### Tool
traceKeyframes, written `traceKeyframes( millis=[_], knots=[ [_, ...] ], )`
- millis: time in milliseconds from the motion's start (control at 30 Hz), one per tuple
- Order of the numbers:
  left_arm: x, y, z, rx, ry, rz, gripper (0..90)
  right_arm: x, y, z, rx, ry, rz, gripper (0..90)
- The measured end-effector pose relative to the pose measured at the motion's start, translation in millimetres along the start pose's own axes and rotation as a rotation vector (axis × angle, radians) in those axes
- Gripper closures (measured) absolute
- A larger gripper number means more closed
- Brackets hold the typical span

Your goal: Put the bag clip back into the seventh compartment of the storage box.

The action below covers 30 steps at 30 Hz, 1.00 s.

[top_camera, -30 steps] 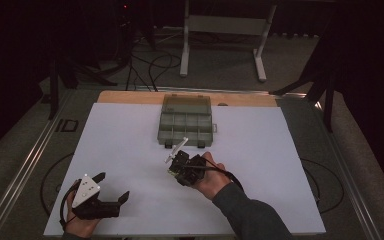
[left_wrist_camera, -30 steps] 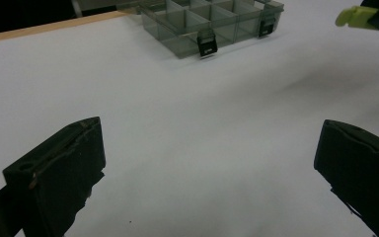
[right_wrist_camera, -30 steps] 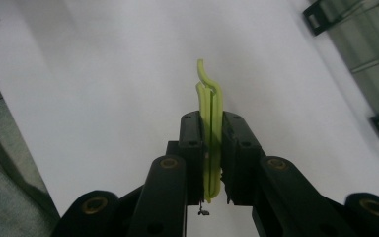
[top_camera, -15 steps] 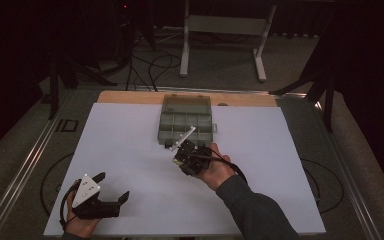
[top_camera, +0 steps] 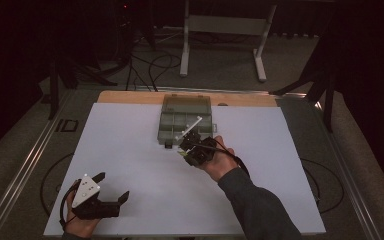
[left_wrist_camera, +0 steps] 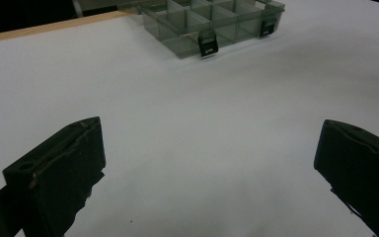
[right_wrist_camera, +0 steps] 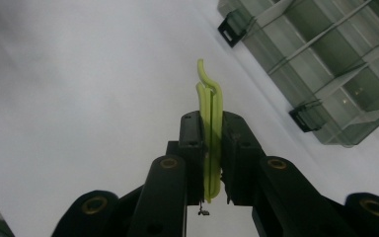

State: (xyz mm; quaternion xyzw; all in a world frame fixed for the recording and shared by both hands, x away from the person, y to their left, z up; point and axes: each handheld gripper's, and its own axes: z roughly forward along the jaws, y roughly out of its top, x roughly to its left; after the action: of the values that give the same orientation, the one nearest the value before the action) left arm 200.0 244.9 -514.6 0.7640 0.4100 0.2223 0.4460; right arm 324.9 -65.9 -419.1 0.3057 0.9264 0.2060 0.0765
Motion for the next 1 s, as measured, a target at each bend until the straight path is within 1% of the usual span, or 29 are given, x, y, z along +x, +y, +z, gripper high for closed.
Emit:
traceKeyframes(
  millis=[33, 100, 300, 367, 633, 733, 1000],
  knots=[
    [0.1, 0.0, 0.0, 0.0, 0.0, 0.0, 0.0, -3.8, 2.2, -0.9, -0.001, -0.005, 0.008, 79.8],
    [0.0, 0.0, 0.0, 0.0, 0.0, 0.0, 0.0, -5.5, 3.5, -1.1, 0.0, -0.01, 0.009, 79.8],
    [-0.1, 0.0, 0.0, 0.0, 0.0, 0.001, 0.0, -10.1, 7.5, -2.4, -0.007, -0.016, 0.034, 79.9],
    [0.0, 0.0, -0.1, -0.002, -0.001, -0.002, 0.0, -12.6, 8.1, -2.2, -0.01, -0.017, 0.033, 79.8],
    [0.0, 0.0, 0.2, 0.001, -0.001, 0.001, 0.0, -23.2, 9.7, -1.2, -0.008, -0.027, 0.079, 79.8],
    [0.0, 0.1, 0.2, 0.001, -0.001, 0.001, 0.0, -28.3, 11.2, -1.0, -0.016, -0.033, 0.09, 79.9],
    [0.5, 0.0, -0.3, -0.003, 0.0, -0.002, 0.0, -41.0, 17.1, 1.8, -0.024, -0.038, 0.14, 79.9]
  ],
)
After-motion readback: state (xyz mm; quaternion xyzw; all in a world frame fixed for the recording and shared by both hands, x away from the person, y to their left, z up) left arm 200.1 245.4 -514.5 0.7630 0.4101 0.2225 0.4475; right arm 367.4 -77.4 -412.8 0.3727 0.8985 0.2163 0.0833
